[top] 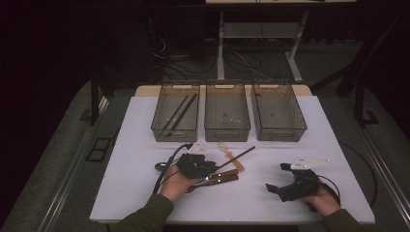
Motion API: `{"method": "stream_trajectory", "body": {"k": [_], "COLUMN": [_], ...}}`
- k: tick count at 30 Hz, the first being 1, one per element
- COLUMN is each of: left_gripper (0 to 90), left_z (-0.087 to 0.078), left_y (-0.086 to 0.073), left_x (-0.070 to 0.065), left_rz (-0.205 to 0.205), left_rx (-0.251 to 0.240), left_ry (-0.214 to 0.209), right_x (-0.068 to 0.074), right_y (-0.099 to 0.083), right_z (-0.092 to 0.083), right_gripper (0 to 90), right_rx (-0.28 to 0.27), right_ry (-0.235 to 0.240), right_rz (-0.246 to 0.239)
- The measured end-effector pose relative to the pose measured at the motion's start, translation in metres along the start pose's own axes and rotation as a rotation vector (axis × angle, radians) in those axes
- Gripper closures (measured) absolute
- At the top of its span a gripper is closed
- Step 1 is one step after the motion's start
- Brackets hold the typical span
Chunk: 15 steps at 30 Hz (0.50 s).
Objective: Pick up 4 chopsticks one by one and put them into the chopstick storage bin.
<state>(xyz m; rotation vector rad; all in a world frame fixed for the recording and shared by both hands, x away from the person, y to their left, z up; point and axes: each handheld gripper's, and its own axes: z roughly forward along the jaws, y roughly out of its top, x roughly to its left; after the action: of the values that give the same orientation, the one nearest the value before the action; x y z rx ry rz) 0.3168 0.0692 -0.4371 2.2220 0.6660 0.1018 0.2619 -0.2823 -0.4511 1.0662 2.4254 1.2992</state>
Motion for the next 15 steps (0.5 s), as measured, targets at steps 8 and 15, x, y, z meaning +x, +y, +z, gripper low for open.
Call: {"method": "stream_trajectory", "body": {"k": [8, 15], "left_gripper": [75.6, 77.5], "left_z": [0.006, 0.011], "left_y": [0.009, 0.01], "left_x": [-0.001, -0.001], "left_rz": [0.037, 0.057], "left_rx": [0.048, 0.089], "left_ry": [0.02, 0.022], "right_x": [0.0, 0.0], "right_y": [0.0, 0.0], "right_z": [0.0, 0.0], "right_gripper": [0.7, 0.7], "right_rx": [0.005, 0.005], "right_ry": [0.002, 0.002], "right_rz": [0.0, -0.001]}}
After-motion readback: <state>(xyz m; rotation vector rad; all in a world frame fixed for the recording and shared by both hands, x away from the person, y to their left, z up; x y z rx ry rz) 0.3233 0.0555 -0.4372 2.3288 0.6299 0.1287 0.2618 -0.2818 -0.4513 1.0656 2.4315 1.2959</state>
